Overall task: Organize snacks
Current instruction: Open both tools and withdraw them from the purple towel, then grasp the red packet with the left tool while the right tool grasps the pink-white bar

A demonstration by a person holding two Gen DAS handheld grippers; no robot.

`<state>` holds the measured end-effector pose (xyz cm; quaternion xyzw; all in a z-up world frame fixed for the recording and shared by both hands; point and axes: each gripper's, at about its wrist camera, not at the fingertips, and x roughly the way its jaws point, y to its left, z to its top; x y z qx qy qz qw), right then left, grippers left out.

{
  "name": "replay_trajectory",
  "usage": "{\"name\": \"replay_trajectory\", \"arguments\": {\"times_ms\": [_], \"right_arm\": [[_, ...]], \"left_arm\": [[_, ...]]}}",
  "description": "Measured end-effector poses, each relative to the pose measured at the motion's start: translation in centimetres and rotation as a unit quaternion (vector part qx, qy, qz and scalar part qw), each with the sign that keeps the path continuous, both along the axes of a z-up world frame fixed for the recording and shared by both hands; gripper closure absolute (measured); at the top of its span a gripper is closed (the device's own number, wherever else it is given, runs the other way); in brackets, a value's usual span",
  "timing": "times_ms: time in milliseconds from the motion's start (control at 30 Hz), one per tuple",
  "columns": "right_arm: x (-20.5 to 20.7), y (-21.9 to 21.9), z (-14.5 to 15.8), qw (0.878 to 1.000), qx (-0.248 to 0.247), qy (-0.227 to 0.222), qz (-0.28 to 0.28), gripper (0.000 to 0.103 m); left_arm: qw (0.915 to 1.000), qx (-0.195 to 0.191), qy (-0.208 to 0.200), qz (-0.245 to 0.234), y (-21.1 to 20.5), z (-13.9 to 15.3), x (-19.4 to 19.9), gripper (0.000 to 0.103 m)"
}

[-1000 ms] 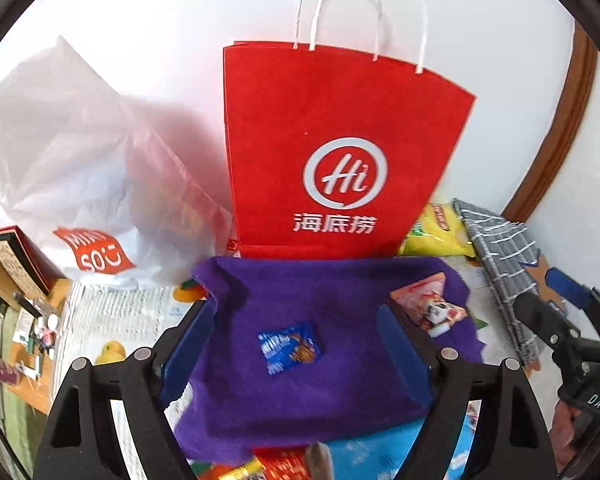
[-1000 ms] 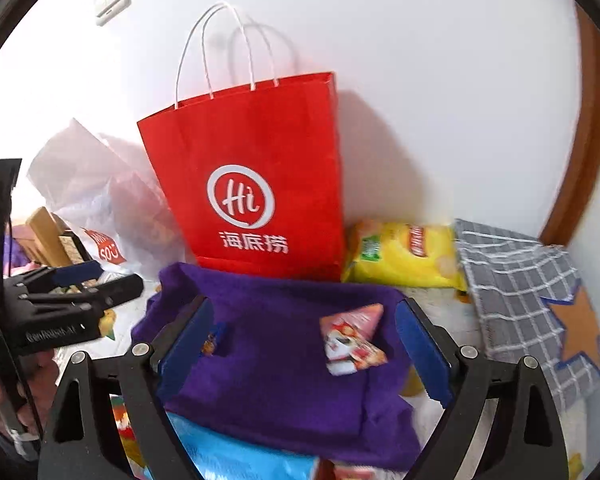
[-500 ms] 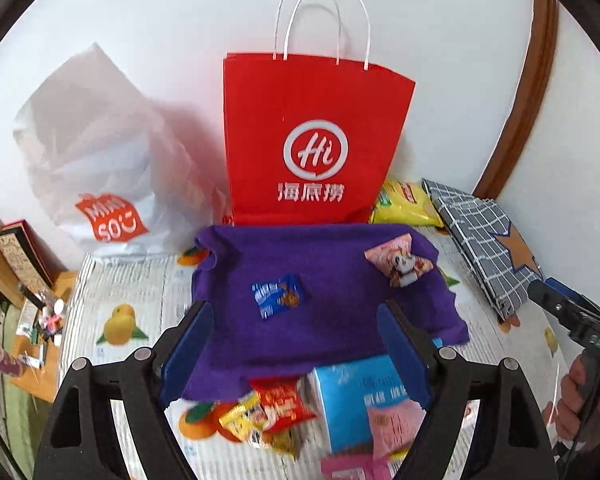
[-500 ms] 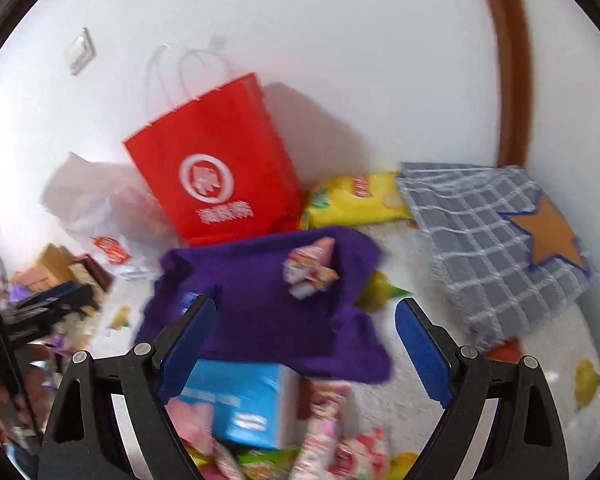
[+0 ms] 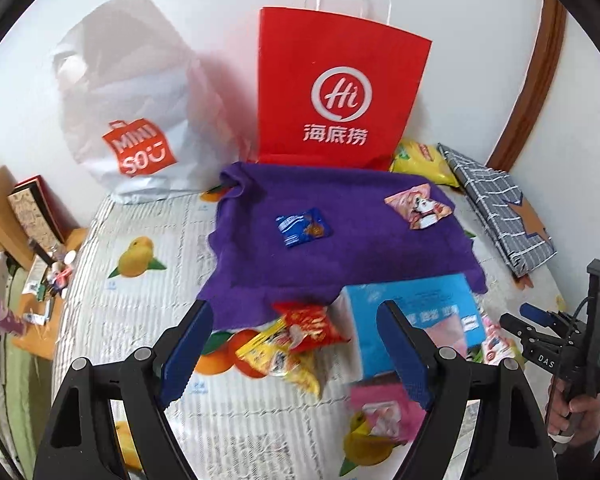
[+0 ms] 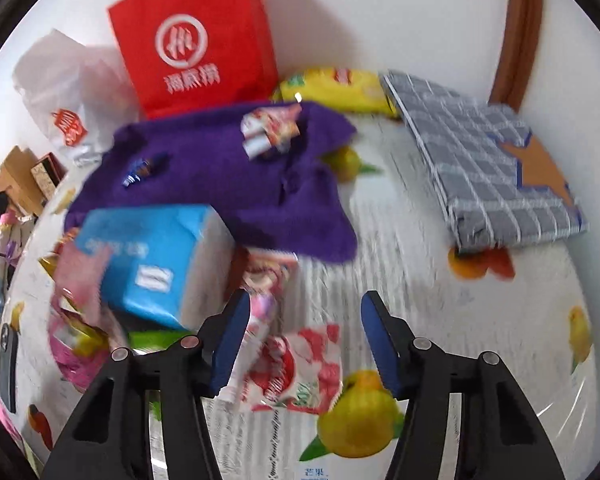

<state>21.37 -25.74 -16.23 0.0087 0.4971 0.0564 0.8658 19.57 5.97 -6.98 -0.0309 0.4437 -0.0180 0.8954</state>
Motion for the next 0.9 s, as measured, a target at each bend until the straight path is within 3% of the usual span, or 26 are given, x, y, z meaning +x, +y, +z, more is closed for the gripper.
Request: {"name": "replay_trajectory", "arguments": {"times_ms": [167, 333, 500, 533, 633, 900], "right_arm": [[-0.8, -0.5, -2.0, 1.0, 0.006, 0.029, 0.0, 0.045], [-1.7, 0.7, -2.8, 0.999, 0.0, 0.036, 0.026, 0.032], [-1.6, 1.6, -3.8, 0.999, -0.012, 0.03, 0.034, 0.029], [-1.8, 1.8, -3.7, 0.999, -0.016, 0.026, 0.037, 0.033], [-2.1, 2.1, -3.4, 0.999, -0.013, 0.013, 0.047, 0.067], [-3.4, 0.9, -2.7, 0.999, -0.008, 0.003, 0.031, 0.072]], "left_arm": [[0.9999, -0.002, 0.01, 0.007, 0.7, -0.8, -0.7, 0.021], [0.9996, -0.013, 0.021, 0.011, 1.1, -1.5, -1.0, 0.021], [0.9994, -0.013, 0.027, 0.017, 1.5, -2.1, -1.5, 0.021], [0.9993, -0.013, 0.029, 0.019, 1.7, -2.2, -1.5, 0.02], [0.9989, -0.011, 0.034, 0.029, 2.5, -2.9, -1.6, 0.021], [0.9981, -0.02, 0.047, 0.034, 3.6, -4.9, -1.5, 0.021]]}}
